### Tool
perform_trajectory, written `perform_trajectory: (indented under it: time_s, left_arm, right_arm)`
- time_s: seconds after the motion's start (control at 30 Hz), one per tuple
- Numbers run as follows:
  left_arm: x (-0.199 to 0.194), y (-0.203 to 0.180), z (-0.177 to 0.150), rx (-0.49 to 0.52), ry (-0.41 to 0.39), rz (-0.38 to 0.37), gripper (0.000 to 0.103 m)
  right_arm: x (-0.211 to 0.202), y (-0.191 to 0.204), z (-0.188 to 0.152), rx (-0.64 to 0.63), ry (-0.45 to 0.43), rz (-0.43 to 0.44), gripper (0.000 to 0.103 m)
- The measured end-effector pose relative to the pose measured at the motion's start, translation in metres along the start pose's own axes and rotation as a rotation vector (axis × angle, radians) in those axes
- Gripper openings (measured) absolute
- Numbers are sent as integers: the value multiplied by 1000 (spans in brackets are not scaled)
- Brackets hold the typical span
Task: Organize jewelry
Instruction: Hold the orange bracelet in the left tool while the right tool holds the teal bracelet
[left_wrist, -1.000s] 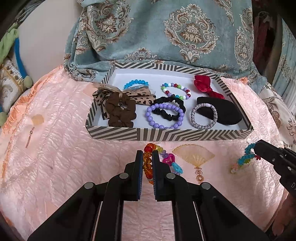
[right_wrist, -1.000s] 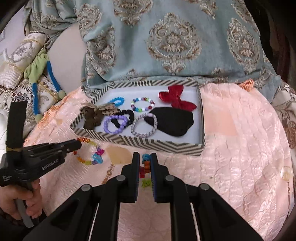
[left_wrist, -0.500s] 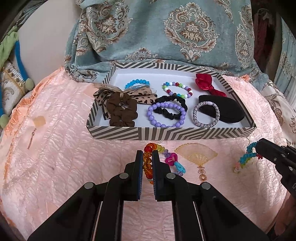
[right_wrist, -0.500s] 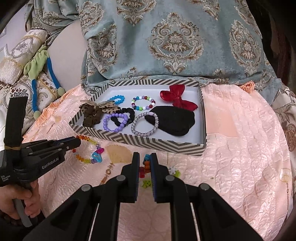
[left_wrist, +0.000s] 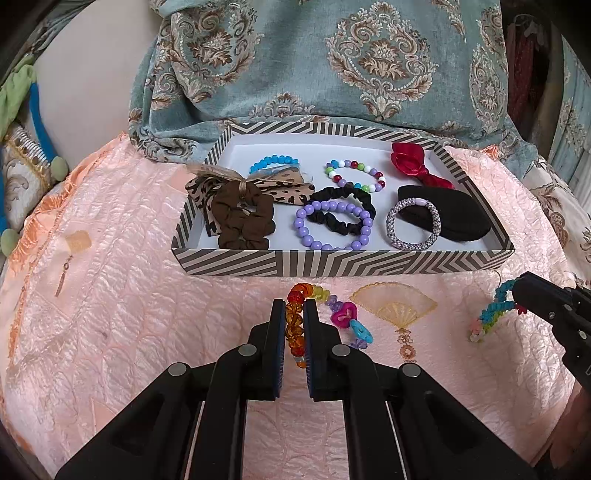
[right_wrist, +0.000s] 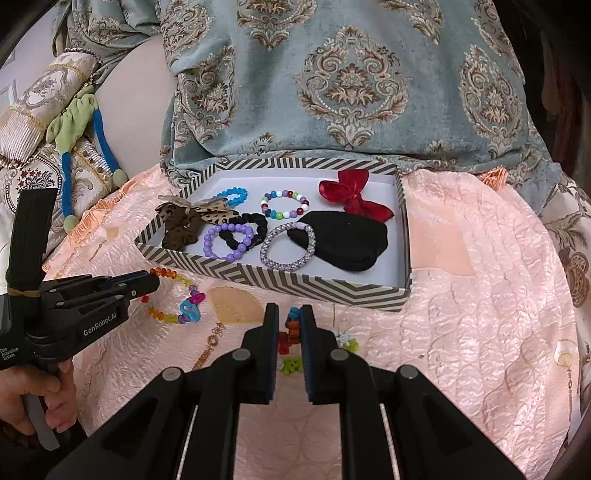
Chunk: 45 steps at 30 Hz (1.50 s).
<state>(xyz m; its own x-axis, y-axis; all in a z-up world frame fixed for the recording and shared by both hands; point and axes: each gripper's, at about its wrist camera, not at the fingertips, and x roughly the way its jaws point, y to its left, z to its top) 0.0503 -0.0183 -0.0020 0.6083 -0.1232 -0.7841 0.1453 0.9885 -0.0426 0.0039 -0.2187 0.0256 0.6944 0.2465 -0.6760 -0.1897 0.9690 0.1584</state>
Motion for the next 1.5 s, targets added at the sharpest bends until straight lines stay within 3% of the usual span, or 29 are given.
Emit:
perform_trajectory:
  time_s: [1.5]
  left_arm:
    - [-1, 2, -1, 6, -1, 4, 0]
  right_arm:
    - [-2, 0, 1, -9, -11, -5, 11]
